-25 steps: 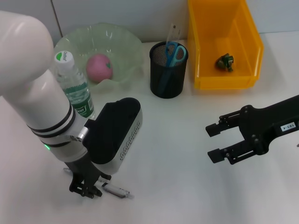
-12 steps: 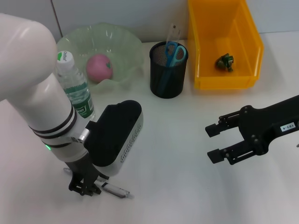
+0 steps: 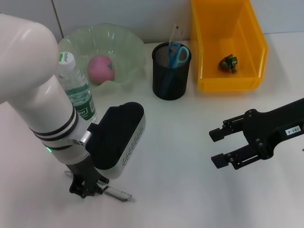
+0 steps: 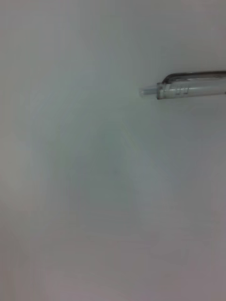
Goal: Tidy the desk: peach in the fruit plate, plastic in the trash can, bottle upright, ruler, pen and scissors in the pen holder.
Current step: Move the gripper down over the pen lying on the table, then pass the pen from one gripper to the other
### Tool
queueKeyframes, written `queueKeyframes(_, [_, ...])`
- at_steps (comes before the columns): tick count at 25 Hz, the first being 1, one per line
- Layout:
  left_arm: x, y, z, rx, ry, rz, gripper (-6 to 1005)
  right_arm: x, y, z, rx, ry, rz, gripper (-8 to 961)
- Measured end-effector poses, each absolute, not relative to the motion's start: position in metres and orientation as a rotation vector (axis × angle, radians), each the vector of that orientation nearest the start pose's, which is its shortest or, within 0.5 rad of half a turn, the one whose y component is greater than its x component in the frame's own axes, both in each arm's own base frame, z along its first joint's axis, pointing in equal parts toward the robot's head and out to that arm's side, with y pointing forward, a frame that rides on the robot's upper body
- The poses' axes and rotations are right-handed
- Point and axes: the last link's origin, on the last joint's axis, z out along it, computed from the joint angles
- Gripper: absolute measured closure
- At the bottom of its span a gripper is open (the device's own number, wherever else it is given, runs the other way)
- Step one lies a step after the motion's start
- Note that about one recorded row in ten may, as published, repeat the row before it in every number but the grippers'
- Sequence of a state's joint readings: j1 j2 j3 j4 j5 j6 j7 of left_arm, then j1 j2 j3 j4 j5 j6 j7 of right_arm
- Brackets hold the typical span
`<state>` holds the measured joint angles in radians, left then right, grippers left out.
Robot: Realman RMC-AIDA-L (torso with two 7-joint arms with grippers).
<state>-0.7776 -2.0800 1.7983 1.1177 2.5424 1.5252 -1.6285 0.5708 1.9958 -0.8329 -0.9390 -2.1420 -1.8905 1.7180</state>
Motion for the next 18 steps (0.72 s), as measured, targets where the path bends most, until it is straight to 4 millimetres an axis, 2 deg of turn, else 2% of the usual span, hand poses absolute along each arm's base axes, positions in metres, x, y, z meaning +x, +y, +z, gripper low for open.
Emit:
queueKeyframes(7, [-0.162,0.327,-0.081,-3.041,0.856,1.059,822,0.228,0.320,0.047,-3.099,0.650,0.358,191])
queueKeyframes(13, [-0.164,0.327,-0.082,-3.045,0.860,1.077,818,0.228,0.321,0.047,-3.098,0.649,0.357,191])
queueKeyframes(15, [-0.156,0.329,-0.077,-3.040,0.871,1.029,822,0.228,0.321,0.047,-3.098,0.649,0.357,191])
queueKeyframes(17, [-0.156,0.329,-0.077,-3.040,0.871,1.029,832,0.228,0.321,0.048,-3.099,0.651,0.355,191])
queueKeyframes(18, [-0.151,0.330,-0.071,-3.042,0.859,0.996,838,0.228,0.321,0.048,-3.099,0.653,0.354,191])
